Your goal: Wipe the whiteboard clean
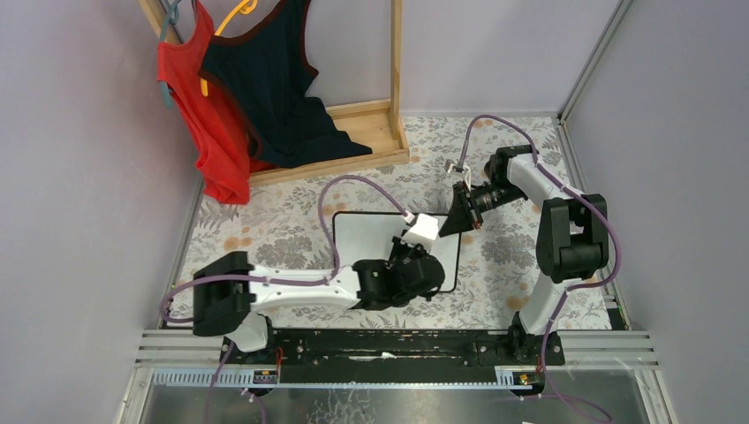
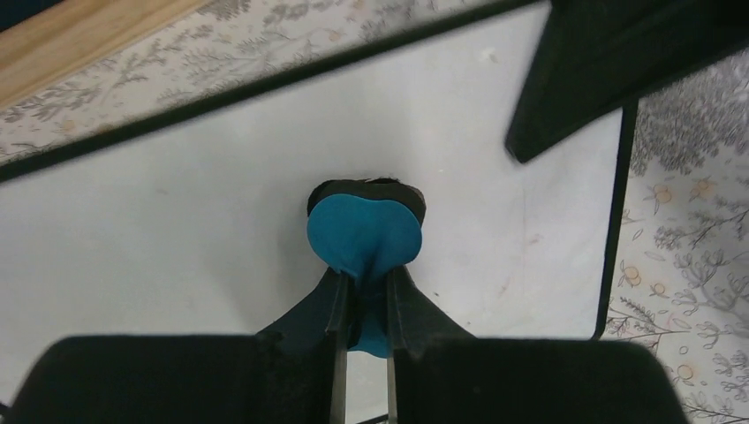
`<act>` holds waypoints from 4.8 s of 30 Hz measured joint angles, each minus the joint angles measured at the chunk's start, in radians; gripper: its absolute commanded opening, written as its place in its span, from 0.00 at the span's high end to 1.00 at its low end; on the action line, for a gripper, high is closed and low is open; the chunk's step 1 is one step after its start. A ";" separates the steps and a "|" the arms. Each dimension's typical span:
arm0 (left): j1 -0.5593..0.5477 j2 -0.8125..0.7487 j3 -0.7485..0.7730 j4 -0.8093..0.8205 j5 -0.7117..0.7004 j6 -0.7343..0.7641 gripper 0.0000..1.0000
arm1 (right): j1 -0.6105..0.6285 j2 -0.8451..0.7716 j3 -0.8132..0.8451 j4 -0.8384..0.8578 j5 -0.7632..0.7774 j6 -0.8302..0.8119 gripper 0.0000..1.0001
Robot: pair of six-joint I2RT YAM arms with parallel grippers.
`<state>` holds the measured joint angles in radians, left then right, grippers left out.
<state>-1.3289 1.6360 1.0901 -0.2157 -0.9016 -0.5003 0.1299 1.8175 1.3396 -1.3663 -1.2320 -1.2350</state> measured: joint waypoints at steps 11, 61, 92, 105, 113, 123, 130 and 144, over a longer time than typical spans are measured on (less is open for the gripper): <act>0.007 -0.243 -0.020 -0.150 -0.077 -0.069 1.00 | 0.013 0.002 0.000 -0.011 0.001 -0.007 1.00; 1.099 -0.361 -0.164 -0.175 0.609 0.097 0.99 | 0.013 0.002 0.000 -0.012 0.001 -0.007 1.00; 1.161 0.014 -0.021 -0.323 0.886 0.150 0.85 | 0.013 0.002 0.000 -0.012 0.001 -0.007 1.00; 1.152 0.072 -0.043 -0.320 0.893 0.147 0.83 | 0.013 0.002 0.000 -0.012 0.001 -0.007 1.00; 1.139 0.102 -0.043 -0.320 0.885 0.143 0.73 | 0.013 0.002 0.000 -0.012 0.001 -0.007 1.00; 1.118 0.109 -0.043 -0.320 0.867 0.142 0.58 | 0.013 0.002 0.000 -0.012 0.001 -0.007 1.00; 1.115 0.084 -0.043 -0.321 0.845 0.136 0.52 | 0.013 0.002 0.000 -0.012 0.000 -0.007 1.00; 1.113 -0.126 -0.072 -0.314 0.828 0.121 0.53 | 0.013 0.002 0.000 -0.012 0.000 -0.007 0.88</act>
<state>-0.2161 1.5097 1.0183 -0.5301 -0.0738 -0.3790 0.1425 1.8198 1.3396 -1.3785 -1.2316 -1.2423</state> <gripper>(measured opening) 0.481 0.101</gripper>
